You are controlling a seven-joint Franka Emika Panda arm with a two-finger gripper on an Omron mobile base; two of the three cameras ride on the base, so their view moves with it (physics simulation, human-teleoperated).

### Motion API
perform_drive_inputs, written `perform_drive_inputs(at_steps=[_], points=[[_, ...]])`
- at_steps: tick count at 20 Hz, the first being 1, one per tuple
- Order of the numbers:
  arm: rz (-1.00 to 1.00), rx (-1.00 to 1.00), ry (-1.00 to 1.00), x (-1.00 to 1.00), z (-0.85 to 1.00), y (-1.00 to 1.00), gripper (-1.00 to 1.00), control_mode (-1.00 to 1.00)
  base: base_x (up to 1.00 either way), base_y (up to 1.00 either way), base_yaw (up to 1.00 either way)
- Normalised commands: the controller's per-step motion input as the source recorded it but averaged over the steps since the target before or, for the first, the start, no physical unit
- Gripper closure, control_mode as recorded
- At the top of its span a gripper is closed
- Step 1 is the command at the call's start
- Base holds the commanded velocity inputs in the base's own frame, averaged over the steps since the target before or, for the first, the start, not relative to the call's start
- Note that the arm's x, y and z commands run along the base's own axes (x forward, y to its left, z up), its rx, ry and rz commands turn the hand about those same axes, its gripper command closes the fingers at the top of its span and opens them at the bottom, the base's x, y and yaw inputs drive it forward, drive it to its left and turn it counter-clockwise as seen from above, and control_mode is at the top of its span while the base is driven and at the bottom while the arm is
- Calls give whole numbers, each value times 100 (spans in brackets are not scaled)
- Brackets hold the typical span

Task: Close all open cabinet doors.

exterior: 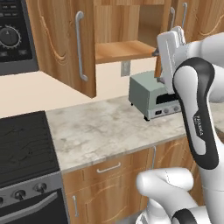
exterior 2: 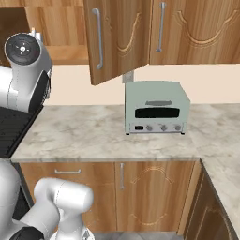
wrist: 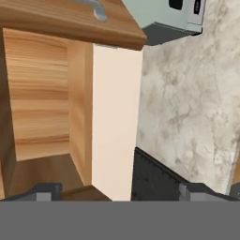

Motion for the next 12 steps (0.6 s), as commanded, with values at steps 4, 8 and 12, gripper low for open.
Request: perform_drive_inputs(at_steps=[4, 8, 12], points=[[0, 0, 0, 0, 0, 0, -100, 100, 15, 9, 39], [0, 0, 0, 0, 0, 0, -100, 100, 33, -10, 37], [0, 0, 0, 0, 0, 0, -100, 100, 38, -4, 31]])
